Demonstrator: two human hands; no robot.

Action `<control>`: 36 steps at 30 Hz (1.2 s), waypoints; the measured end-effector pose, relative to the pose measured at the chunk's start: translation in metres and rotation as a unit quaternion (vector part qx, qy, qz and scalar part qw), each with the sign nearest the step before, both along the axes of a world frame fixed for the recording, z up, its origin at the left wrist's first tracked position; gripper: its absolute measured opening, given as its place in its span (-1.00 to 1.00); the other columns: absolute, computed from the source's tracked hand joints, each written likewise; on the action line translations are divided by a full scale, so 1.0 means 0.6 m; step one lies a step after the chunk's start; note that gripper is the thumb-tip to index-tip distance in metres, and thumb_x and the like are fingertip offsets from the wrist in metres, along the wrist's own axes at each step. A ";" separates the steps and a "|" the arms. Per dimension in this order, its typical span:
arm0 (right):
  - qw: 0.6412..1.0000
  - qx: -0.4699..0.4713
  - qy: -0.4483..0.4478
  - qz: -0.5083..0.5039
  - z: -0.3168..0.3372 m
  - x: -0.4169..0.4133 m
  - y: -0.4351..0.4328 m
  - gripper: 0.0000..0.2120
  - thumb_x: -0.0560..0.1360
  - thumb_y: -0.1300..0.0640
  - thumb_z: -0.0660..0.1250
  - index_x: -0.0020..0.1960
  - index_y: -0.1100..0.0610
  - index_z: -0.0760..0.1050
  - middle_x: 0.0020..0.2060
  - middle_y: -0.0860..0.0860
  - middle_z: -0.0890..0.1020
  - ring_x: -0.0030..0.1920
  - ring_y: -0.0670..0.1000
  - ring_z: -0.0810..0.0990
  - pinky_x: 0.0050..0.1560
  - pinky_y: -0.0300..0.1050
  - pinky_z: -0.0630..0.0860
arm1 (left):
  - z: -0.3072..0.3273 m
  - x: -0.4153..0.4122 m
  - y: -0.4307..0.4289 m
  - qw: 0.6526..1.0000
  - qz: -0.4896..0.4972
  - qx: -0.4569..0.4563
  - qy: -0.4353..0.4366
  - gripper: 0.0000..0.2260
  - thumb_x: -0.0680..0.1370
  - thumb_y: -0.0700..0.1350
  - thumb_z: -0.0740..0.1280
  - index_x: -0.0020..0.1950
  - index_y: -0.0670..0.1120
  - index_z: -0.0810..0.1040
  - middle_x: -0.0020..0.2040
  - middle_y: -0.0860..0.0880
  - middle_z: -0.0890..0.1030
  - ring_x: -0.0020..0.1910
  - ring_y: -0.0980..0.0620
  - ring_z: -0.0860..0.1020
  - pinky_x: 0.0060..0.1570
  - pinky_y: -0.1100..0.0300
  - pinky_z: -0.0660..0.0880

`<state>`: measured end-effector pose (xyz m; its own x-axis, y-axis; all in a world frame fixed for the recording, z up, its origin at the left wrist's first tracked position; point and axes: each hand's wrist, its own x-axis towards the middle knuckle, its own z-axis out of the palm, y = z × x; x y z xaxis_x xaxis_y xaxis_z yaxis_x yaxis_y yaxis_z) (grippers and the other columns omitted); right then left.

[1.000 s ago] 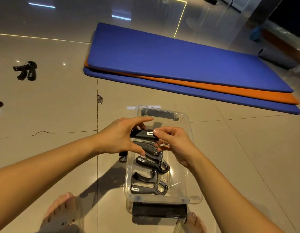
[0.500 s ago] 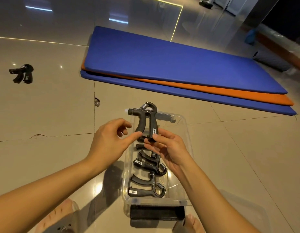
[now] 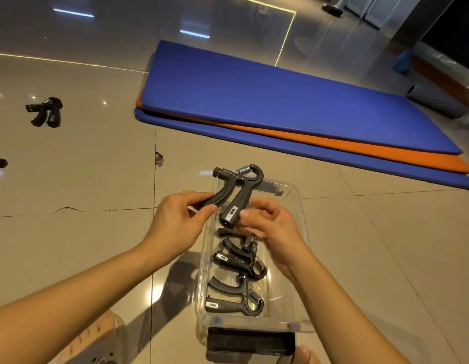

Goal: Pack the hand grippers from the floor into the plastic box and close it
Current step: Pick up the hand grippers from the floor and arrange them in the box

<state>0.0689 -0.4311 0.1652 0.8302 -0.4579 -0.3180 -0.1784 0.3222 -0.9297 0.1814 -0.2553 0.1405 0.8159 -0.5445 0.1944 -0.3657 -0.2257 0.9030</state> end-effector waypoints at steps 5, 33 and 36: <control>0.919 -0.387 0.072 0.032 0.031 -0.010 -0.067 -0.38 0.40 0.03 0.58 0.39 -0.07 0.43 0.26 -0.12 0.52 0.21 -0.15 0.53 0.11 -0.24 0.54 | 0.008 0.026 0.016 0.998 -0.032 0.026 0.049 -0.76 0.56 -0.11 0.43 0.21 0.09 0.64 -0.02 0.25 0.66 0.02 0.32 0.57 -0.06 0.51 0.45; 0.753 -0.590 0.118 0.267 -0.016 -0.054 -0.051 0.01 0.31 -0.20 0.58 0.57 -0.11 0.08 0.44 -0.12 0.36 0.31 -0.01 0.48 0.30 -0.02 0.49 | -0.004 0.038 0.001 0.956 -0.219 0.090 0.174 -0.72 0.53 -0.16 0.46 0.20 0.10 0.67 0.08 0.17 0.70 0.11 0.22 0.62 0.07 0.36 0.53; 0.767 -0.575 0.123 0.255 -0.027 -0.064 -0.052 -0.03 0.31 -0.21 0.56 0.55 -0.13 0.11 0.41 -0.14 0.39 0.24 -0.07 0.49 0.25 -0.04 0.53 | -0.012 0.030 -0.007 0.956 -0.223 0.085 0.173 -0.69 0.53 -0.15 0.46 0.24 0.09 0.64 0.06 0.19 0.70 0.10 0.26 0.62 0.04 0.41 0.52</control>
